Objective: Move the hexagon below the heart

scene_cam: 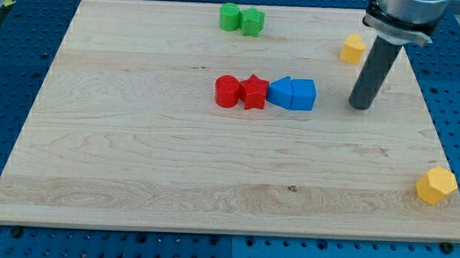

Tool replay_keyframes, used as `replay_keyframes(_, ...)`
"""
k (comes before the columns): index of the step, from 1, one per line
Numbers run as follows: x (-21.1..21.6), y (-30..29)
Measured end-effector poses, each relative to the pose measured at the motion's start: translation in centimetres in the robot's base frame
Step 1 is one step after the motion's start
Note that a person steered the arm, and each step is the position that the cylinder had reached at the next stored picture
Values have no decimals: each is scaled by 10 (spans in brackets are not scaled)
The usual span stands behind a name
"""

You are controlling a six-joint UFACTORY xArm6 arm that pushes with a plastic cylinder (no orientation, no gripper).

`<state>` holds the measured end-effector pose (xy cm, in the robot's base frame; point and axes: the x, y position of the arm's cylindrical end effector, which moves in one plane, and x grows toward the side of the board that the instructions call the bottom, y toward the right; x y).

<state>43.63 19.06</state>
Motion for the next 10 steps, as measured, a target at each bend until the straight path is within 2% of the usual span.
replay_keyframes(2, 60, 0)
replay_keyframes(4, 165, 5)
replay_keyframes(5, 182, 24)
replay_keyframes(7, 181, 50)
replay_keyframes(8, 181, 91)
replay_keyframes(10, 179, 107)
